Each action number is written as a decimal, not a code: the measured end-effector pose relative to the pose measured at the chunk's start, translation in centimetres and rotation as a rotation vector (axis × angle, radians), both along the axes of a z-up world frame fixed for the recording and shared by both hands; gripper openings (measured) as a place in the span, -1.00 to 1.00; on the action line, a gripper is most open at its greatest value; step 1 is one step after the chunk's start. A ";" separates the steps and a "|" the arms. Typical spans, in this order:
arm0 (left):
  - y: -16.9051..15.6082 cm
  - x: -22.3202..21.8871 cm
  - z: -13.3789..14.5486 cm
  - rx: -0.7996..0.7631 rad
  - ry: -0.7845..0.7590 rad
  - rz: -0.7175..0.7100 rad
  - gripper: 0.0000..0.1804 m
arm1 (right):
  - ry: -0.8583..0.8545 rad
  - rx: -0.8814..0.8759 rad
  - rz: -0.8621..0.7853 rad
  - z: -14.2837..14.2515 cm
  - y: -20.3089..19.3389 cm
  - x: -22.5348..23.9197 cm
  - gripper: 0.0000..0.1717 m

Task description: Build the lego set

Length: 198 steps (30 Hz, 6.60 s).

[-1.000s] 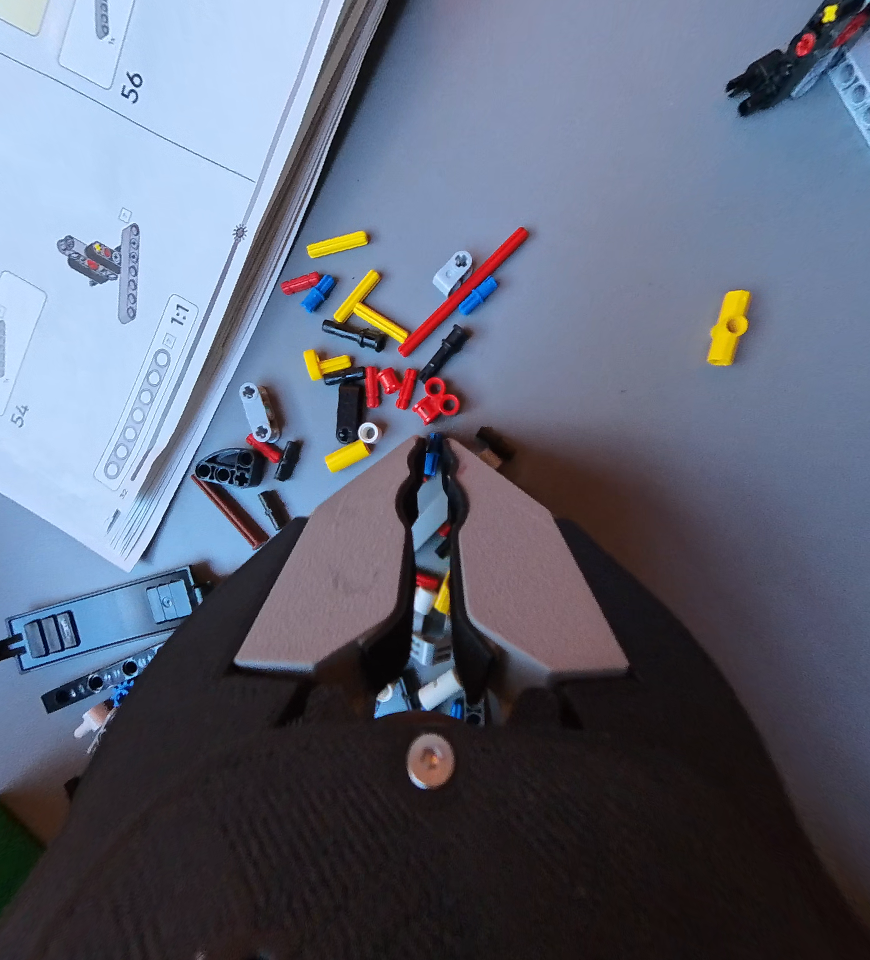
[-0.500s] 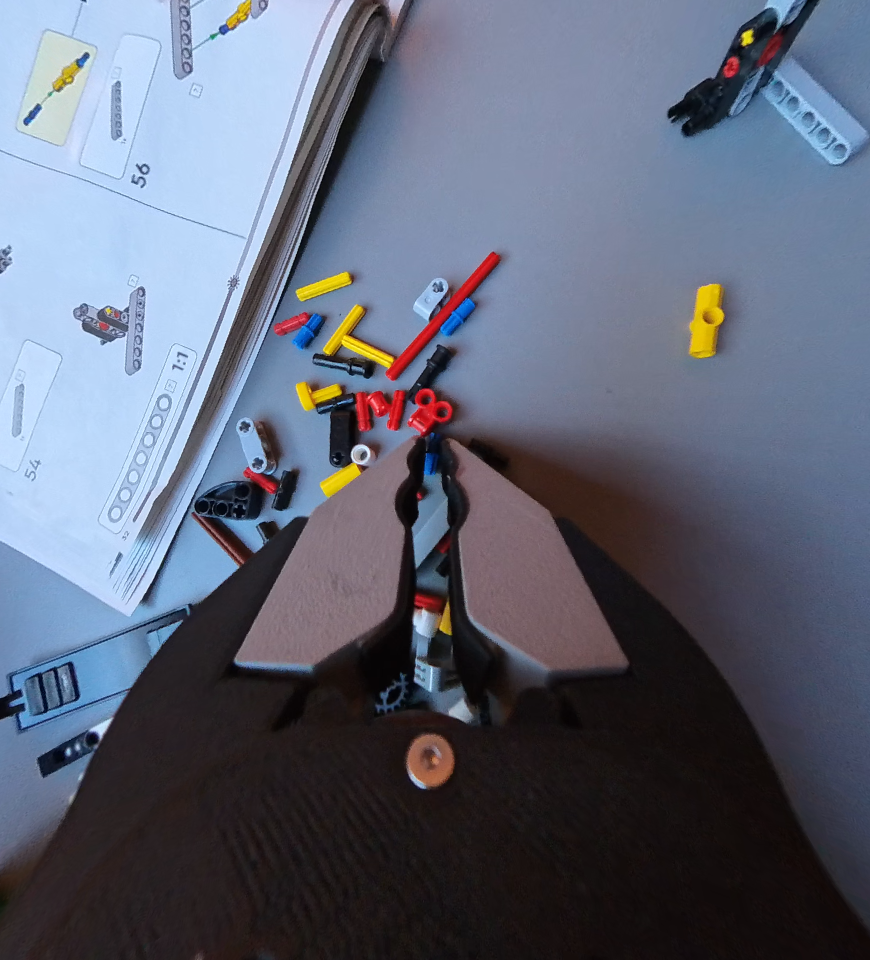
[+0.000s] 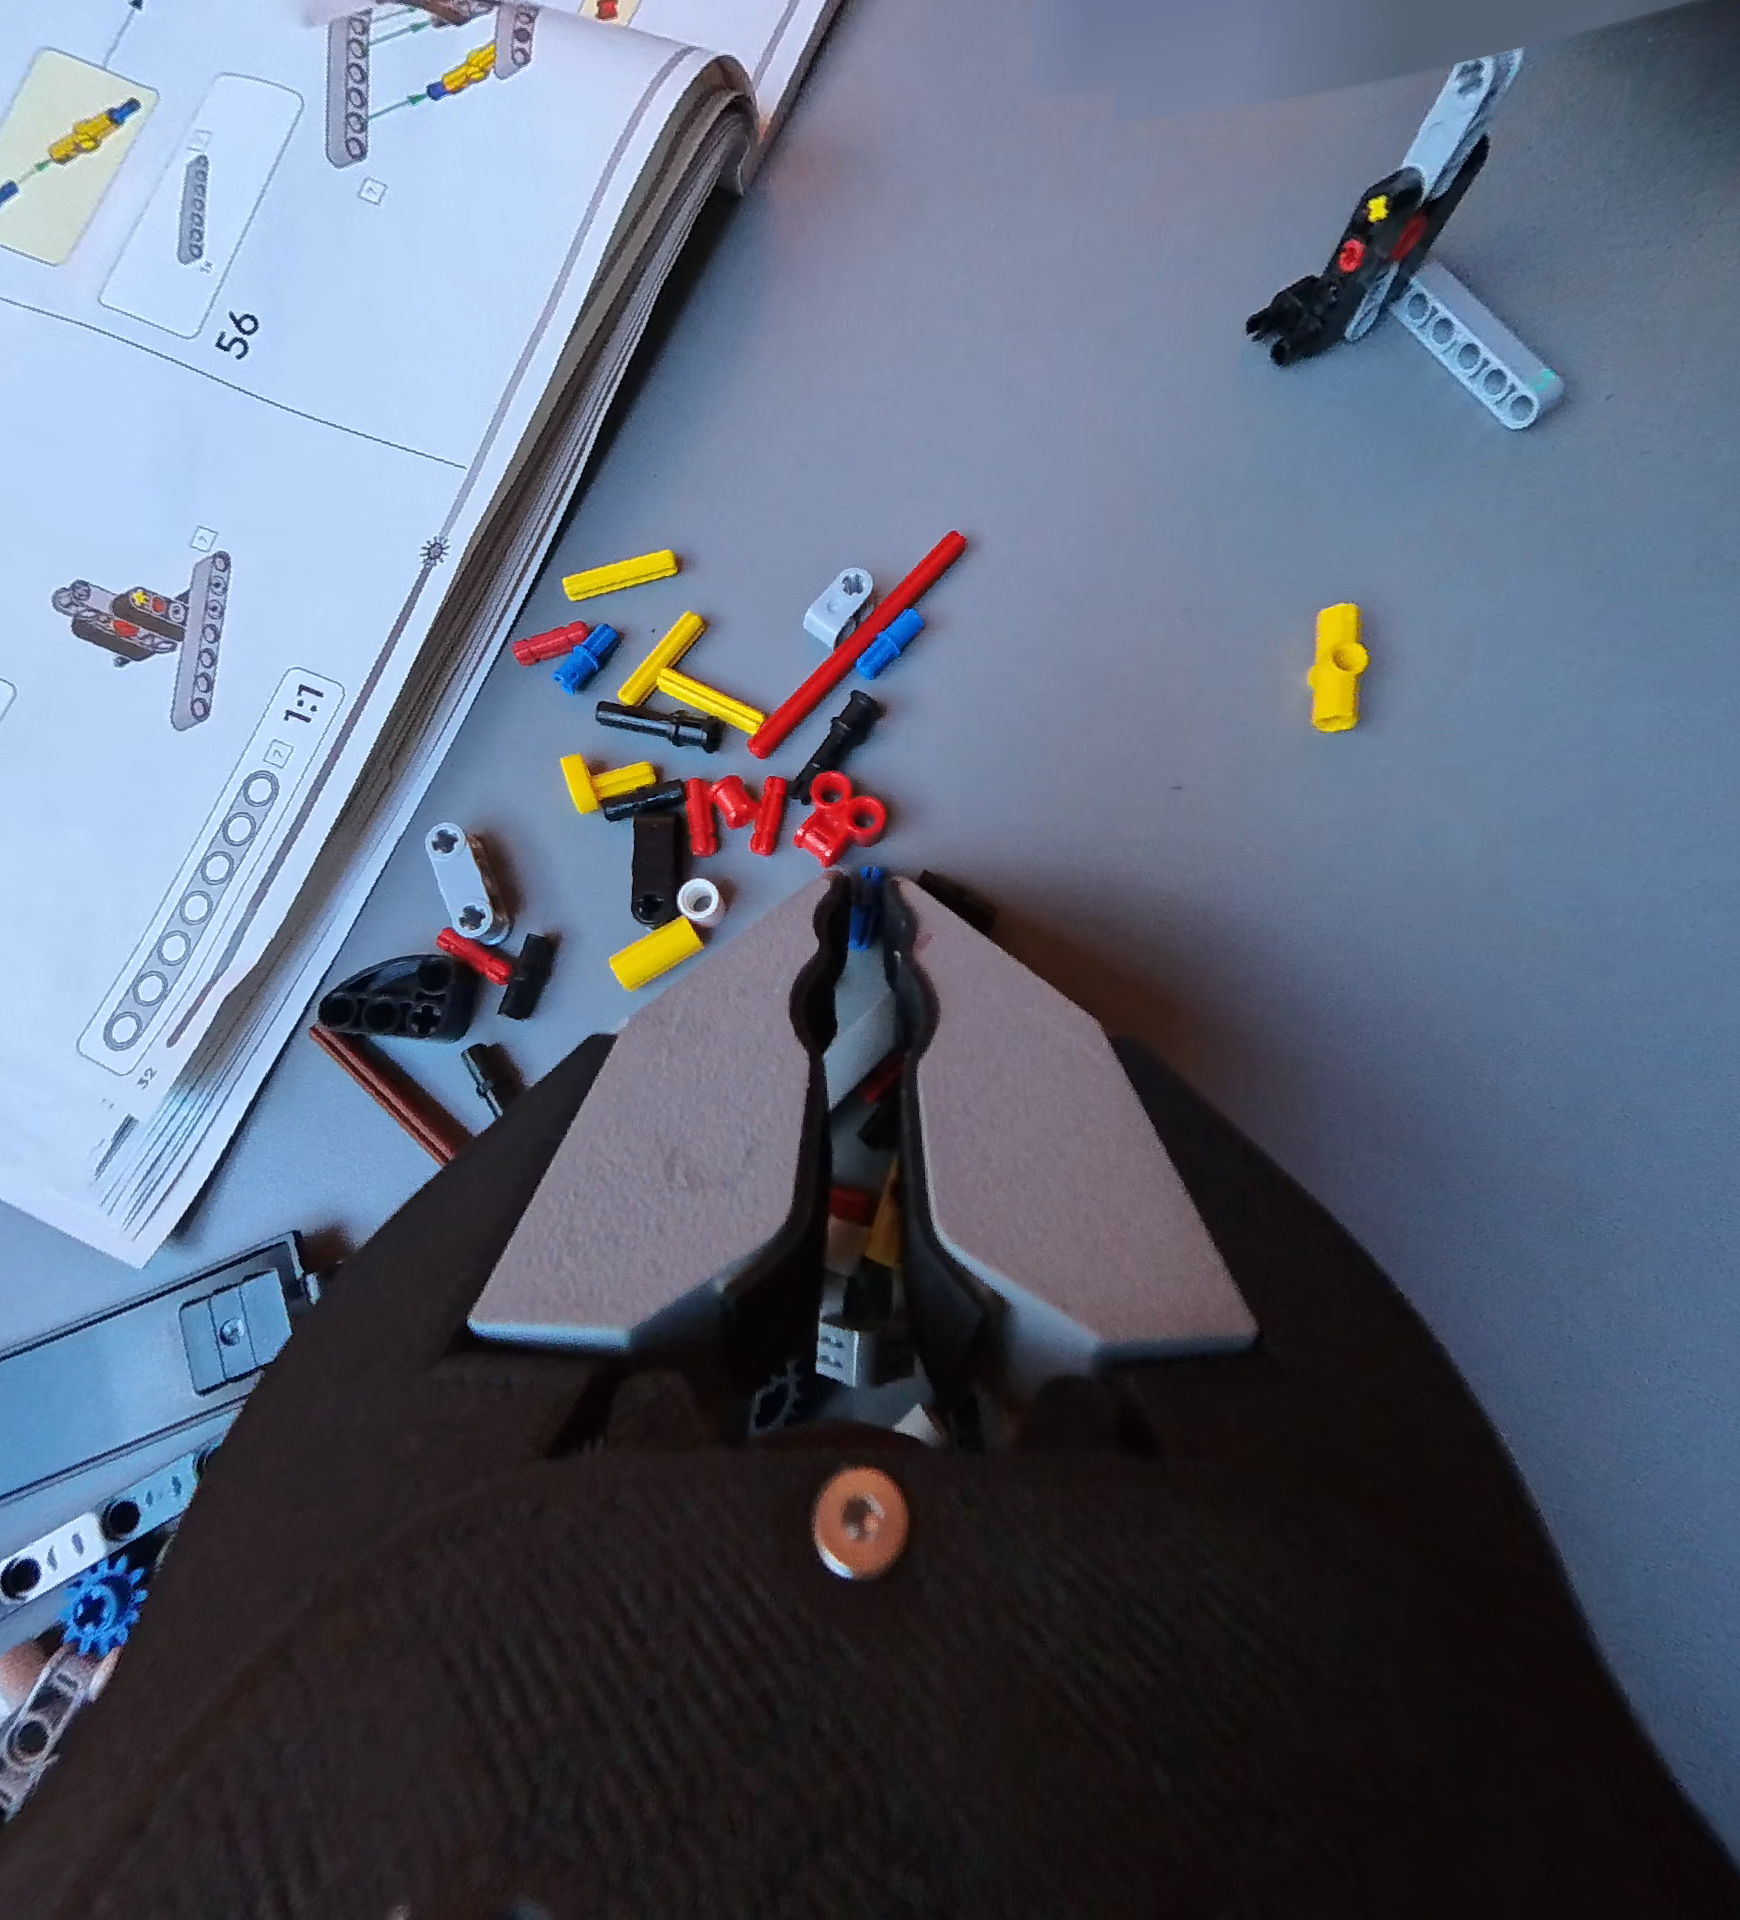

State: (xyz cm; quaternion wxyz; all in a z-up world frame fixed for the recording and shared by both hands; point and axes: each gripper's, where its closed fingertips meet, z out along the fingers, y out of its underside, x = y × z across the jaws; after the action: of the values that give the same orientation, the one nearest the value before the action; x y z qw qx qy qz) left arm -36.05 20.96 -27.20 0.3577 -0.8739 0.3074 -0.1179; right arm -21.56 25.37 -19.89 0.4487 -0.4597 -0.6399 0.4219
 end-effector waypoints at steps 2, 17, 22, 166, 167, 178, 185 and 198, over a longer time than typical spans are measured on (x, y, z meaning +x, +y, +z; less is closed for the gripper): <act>0.0 0.0 0.0 0.005 0.011 -0.001 -0.96 | 0.012 -0.026 -0.004 0.2 0.2 0.2 -1.00; 0.1 3.6 2.3 0.117 0.038 -0.121 -0.97 | 0.051 -0.068 0.006 1.4 -0.1 0.6 -1.00; -0.2 7.0 1.6 0.091 0.077 -0.206 -0.97 | 0.052 -0.065 -0.007 1.6 -0.2 0.8 -1.00; 0.1 15.9 0.0 0.175 0.103 -0.309 -0.94 | -0.383 -0.056 0.057 -5.4 -0.5 2.1 -0.82; 0.1 15.9 0.0 0.175 0.103 -0.309 -0.94 | -0.377 -0.069 0.061 -5.2 -0.5 2.1 -0.78; 0.1 15.9 0.0 0.177 0.105 -0.309 -0.94 | -0.361 -0.060 0.064 -5.0 -0.7 2.0 -0.70; 0.1 15.9 0.0 0.176 0.104 -0.309 -0.94 | -0.365 -0.055 0.062 -5.1 -0.7 1.9 -0.69; 0.1 15.9 0.0 0.175 0.103 -0.309 -0.94 | -0.365 -0.050 0.064 -5.2 -0.7 1.9 -0.71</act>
State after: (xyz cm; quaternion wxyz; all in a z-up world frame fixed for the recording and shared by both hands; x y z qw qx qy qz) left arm -20.13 21.11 -27.21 0.3938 -0.7866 0.4650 -0.0993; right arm -19.67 24.66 -25.04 0.3001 -0.5190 -0.7141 0.3614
